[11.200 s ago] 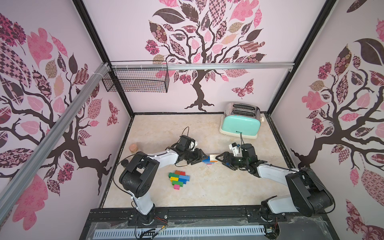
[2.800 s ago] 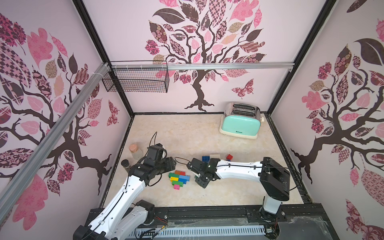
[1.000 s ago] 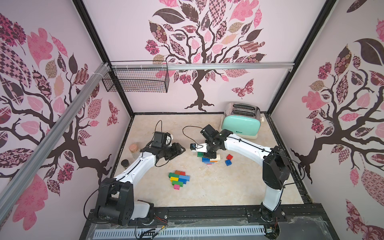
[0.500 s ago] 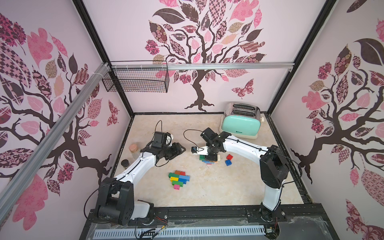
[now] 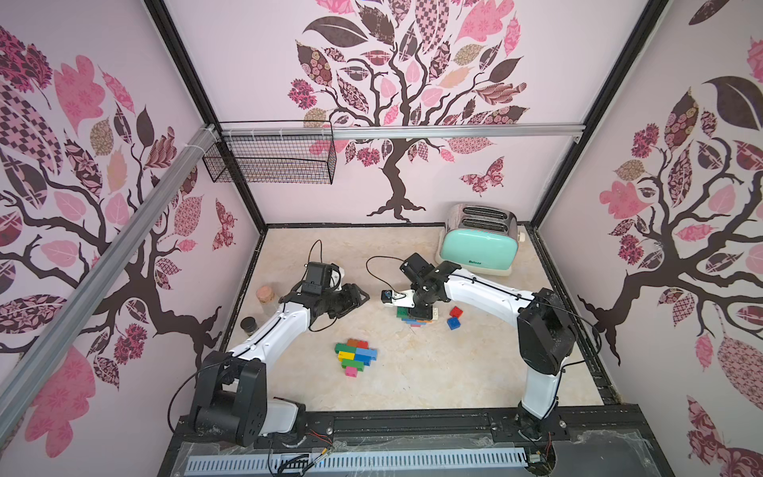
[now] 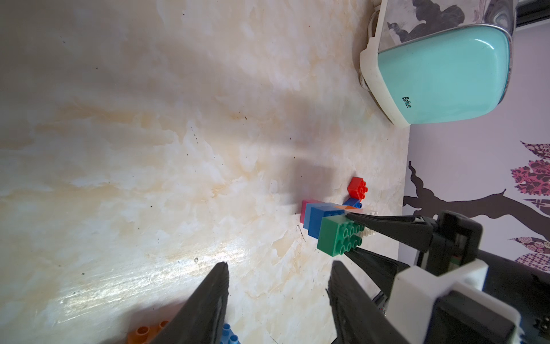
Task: Assemble a heart with lego
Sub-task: Assemble the lego brick with the lego brick.
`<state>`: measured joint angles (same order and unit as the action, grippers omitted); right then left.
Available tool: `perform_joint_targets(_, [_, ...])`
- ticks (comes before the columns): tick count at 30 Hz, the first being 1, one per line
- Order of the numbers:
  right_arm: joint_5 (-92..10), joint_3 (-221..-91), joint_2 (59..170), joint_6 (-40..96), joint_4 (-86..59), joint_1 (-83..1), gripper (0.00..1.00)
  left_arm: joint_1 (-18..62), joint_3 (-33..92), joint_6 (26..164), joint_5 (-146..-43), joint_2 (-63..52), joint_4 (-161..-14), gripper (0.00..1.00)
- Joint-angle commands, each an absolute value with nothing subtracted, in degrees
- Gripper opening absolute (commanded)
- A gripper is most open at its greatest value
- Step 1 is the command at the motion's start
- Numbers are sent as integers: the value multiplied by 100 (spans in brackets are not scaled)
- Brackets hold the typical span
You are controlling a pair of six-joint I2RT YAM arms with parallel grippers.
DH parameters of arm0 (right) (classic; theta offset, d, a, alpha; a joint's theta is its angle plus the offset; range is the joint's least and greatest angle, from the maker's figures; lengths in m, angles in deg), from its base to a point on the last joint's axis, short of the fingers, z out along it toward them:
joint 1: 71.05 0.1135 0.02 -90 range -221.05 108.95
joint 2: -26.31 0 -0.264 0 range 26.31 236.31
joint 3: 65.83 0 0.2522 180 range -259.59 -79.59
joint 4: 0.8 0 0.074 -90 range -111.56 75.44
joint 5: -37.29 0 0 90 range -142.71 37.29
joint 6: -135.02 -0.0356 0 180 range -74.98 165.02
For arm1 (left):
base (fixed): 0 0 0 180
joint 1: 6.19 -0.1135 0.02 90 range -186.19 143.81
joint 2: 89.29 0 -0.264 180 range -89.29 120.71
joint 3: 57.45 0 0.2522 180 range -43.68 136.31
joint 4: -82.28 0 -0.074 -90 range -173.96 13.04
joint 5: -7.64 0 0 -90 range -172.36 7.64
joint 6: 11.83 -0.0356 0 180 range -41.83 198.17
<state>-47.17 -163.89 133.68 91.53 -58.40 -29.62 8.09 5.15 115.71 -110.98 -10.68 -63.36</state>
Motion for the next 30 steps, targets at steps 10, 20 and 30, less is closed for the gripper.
perform_joint_targets(10, [-4744, -16609, 13395, 9097, -6096, -2994, 30, 793, 434, 11537, -11118, -1028, -6444, 57])
perform_joint_targets(20, [-4783, -16556, 13431, 9095, -6074, -3000, 30, 787, 414, 11555, -11125, -1017, -6478, 57])
perform_joint_targets(30, [-4755, -16612, 13590, 9073, -6171, -3026, 31, 788, 396, 11535, -11092, -1009, -6472, 57])
